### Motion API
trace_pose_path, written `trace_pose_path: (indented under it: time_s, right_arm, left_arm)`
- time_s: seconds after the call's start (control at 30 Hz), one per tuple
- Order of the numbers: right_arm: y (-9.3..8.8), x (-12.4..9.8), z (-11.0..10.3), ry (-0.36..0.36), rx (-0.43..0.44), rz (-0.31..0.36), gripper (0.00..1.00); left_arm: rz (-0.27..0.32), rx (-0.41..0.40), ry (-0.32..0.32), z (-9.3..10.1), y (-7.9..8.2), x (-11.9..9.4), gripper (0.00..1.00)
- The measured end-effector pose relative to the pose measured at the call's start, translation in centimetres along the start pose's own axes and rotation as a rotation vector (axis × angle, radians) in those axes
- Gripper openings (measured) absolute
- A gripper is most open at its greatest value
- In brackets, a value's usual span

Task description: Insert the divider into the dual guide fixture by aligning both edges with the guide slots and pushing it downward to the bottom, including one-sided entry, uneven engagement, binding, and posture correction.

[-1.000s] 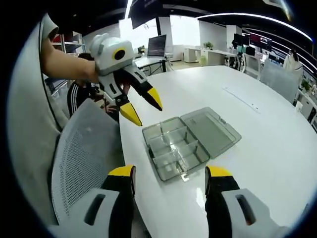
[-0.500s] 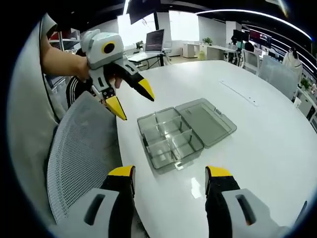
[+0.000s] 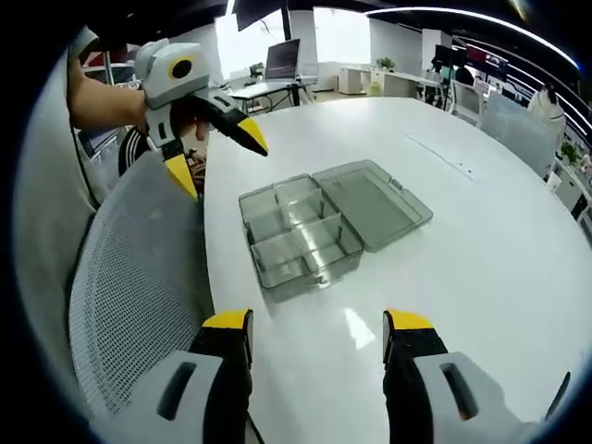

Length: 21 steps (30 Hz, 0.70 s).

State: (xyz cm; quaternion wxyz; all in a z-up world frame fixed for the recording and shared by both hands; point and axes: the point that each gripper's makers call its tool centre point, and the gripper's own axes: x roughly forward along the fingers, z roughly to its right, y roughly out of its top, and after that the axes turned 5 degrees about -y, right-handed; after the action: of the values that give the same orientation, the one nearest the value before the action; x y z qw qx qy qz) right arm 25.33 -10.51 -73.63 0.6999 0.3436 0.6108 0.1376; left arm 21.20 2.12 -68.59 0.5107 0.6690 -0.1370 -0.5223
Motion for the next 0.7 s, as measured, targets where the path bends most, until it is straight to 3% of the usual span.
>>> trace_pose_path:
  time_s: [0.27, 0.7]
  right_arm:
    - [-1.5, 0.8, 0.9, 0.005, -0.028, -0.051, 0.52]
    - [-2.1, 3.3, 1.8, 0.043, -0.157, -0.125, 0.46]
  left_arm:
    - [0.008, -0.003, 0.003, 0.0, 0.4, 0.1, 0.52]
    - [0.006, -0.016, 0.007, -0.1, 0.3, 0.1, 0.53]
